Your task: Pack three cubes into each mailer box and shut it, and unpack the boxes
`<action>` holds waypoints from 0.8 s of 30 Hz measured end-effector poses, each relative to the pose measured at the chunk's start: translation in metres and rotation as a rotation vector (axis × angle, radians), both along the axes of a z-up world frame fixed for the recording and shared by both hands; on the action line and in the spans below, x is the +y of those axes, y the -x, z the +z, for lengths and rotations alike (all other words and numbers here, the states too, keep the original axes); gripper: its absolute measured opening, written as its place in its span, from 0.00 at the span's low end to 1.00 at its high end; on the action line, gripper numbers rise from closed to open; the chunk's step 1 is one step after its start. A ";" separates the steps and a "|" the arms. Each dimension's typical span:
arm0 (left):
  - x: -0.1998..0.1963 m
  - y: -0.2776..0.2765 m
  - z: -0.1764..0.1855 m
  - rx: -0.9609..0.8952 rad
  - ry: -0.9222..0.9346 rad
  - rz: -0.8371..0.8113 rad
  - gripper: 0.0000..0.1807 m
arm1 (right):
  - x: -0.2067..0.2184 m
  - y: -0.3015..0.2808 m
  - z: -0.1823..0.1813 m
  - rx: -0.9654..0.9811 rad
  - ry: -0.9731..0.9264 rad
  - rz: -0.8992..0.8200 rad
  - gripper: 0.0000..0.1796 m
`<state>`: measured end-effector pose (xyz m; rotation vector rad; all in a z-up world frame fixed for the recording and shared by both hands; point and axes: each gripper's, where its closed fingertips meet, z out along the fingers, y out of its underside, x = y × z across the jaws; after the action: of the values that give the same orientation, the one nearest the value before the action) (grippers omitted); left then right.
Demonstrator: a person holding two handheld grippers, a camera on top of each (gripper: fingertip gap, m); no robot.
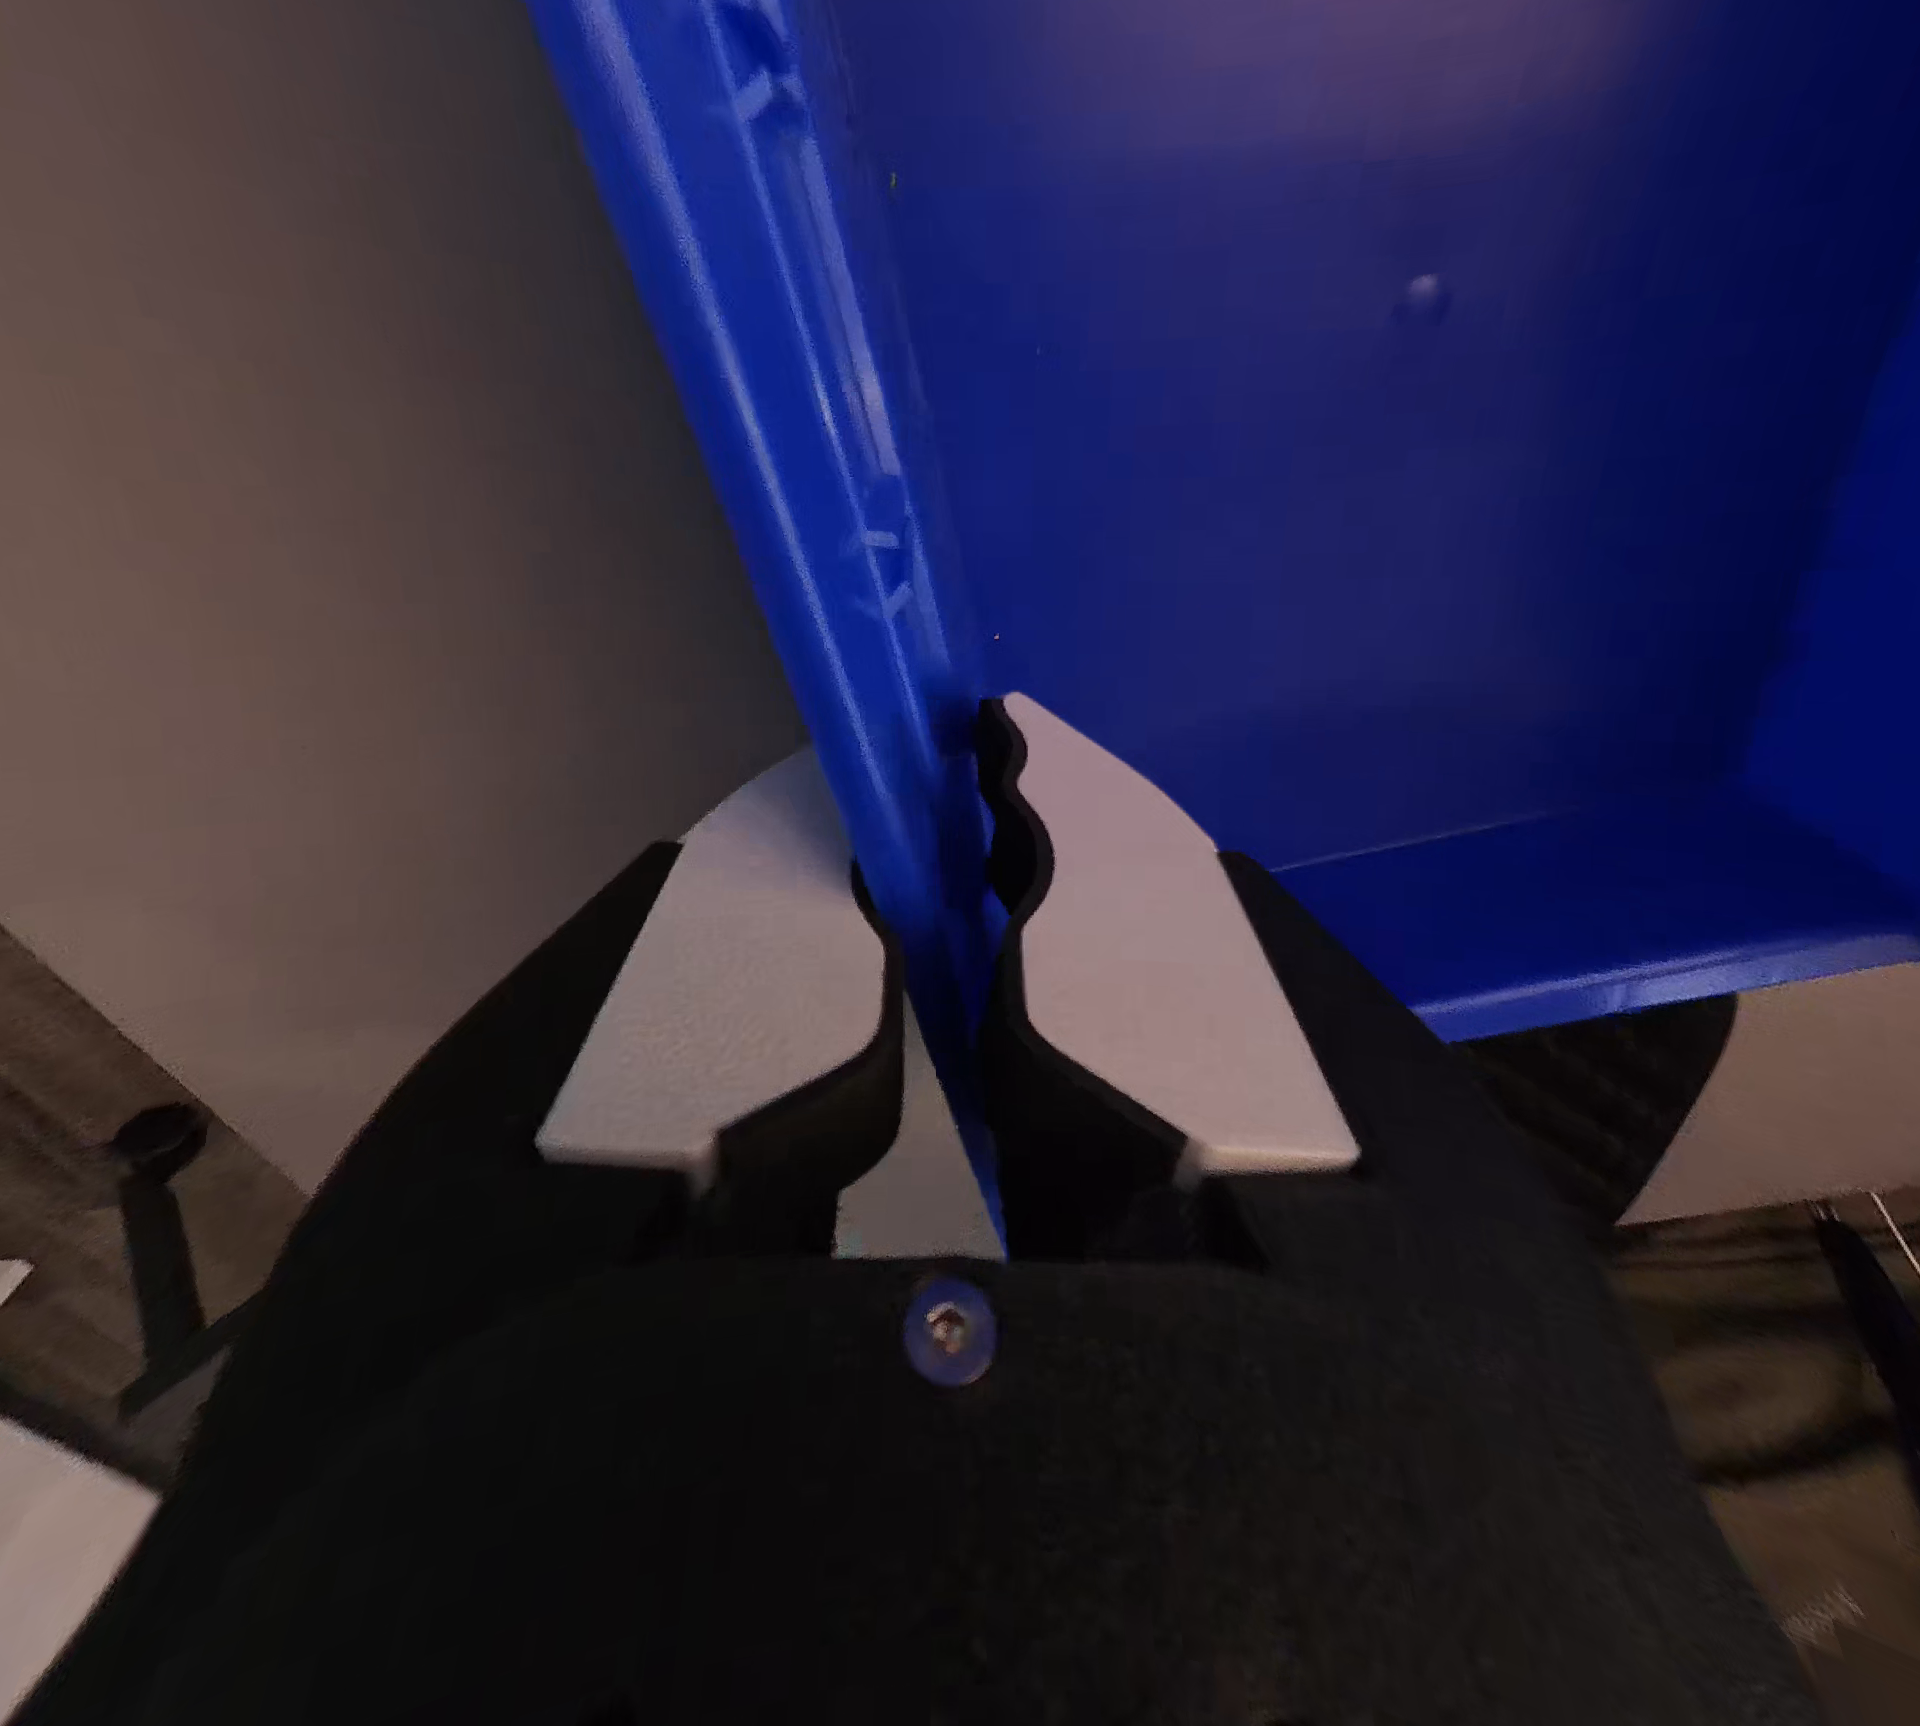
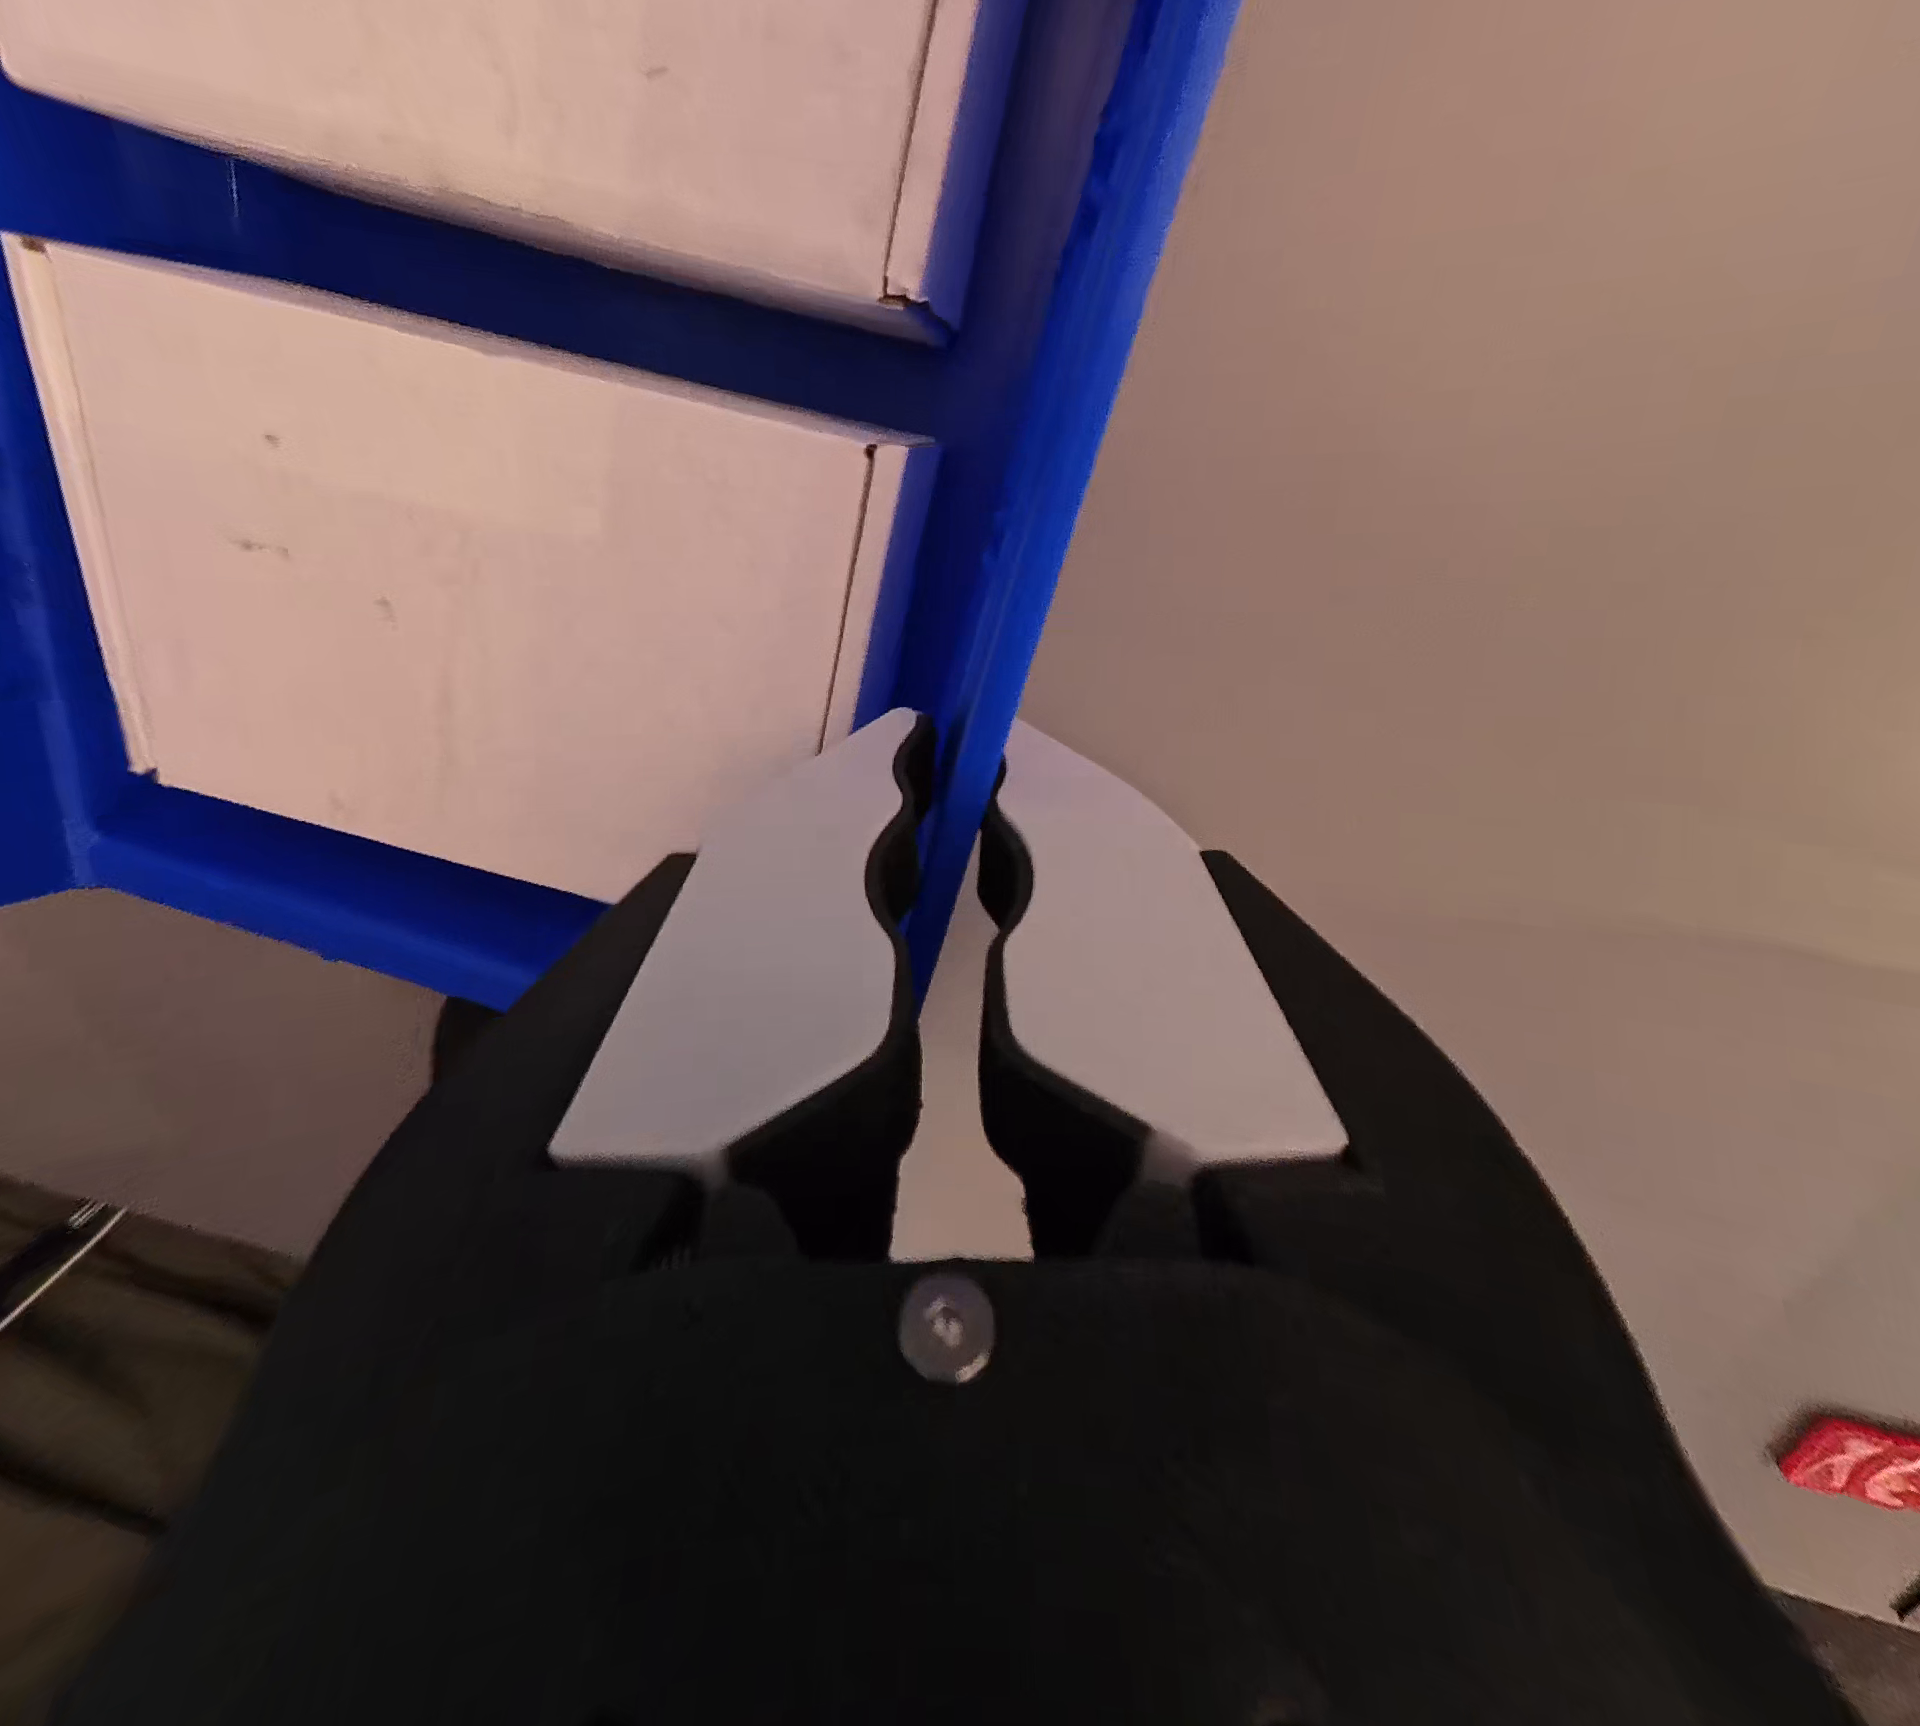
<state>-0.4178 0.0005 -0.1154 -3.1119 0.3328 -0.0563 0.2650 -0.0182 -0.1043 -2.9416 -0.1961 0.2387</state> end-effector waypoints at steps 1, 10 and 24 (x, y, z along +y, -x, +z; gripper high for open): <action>-0.002 -0.008 0.000 0.019 0.015 -0.016 0.08 | 0.000 0.009 0.000 0.009 0.013 0.021 0.04; -0.006 -0.071 -0.001 0.235 0.052 -0.215 0.22 | -0.002 0.080 -0.001 -0.092 0.152 0.153 0.05; -0.018 -0.100 -0.002 0.330 0.072 -0.334 0.33 | -0.007 0.118 -0.007 -0.186 0.210 0.201 0.08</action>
<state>-0.3179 -0.0172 -0.1178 -3.0897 0.8709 0.4546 0.1470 -0.0255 -0.1115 -3.1524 -0.5250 0.0110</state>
